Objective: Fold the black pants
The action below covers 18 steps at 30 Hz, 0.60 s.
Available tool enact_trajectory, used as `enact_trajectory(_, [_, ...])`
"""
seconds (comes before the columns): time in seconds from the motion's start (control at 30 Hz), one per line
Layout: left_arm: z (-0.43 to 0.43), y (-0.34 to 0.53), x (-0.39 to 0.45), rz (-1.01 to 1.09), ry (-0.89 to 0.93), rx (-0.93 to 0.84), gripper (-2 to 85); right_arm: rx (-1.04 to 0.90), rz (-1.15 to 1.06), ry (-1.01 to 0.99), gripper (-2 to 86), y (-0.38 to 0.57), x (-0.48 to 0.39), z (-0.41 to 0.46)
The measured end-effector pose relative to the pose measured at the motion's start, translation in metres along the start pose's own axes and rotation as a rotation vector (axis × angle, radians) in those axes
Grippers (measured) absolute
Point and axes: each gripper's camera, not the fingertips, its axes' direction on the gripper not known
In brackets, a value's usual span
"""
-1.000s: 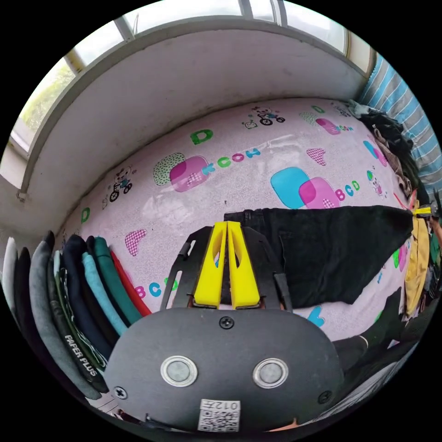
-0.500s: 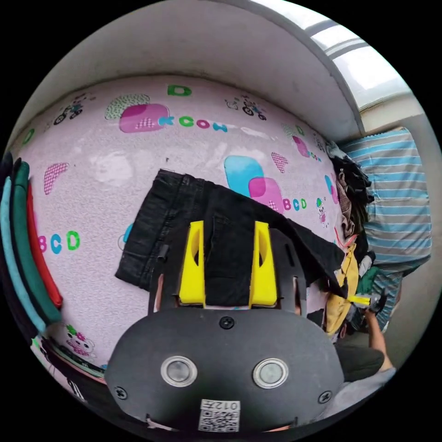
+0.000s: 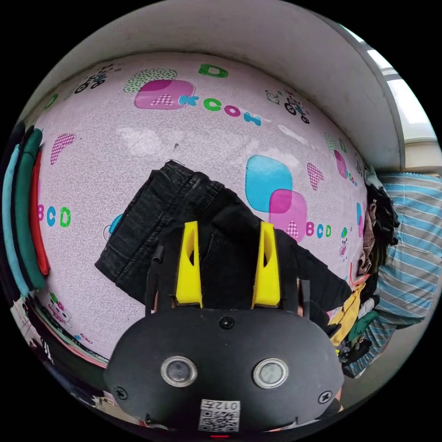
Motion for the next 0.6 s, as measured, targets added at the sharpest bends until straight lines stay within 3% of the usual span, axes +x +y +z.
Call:
enact_trajectory(0.17, [0.014, -0.009, 0.020, 0.107, 0.026, -0.061, 4.0, -0.054, -0.016, 0.016, -1.0, 0.014, -0.002, 0.010])
enact_trajectory(0.23, [0.010, -0.006, 0.024, 0.141, 0.013, -0.039, 2.7, -0.181, 0.007, 0.183, -1.0, 0.026, -0.001, 0.022])
enact_trajectory(0.3, [0.001, 0.005, 0.020, 0.199, 0.034, -0.018, 1.7, -0.223, 0.026, 0.216, -1.0, 0.043, 0.001, 0.025])
enact_trajectory(0.6, [-0.014, 0.086, -0.028, 0.314, 0.128, -0.052, 1.3, 0.157, 0.240, 0.222, -0.9, 0.072, 0.004, -0.056])
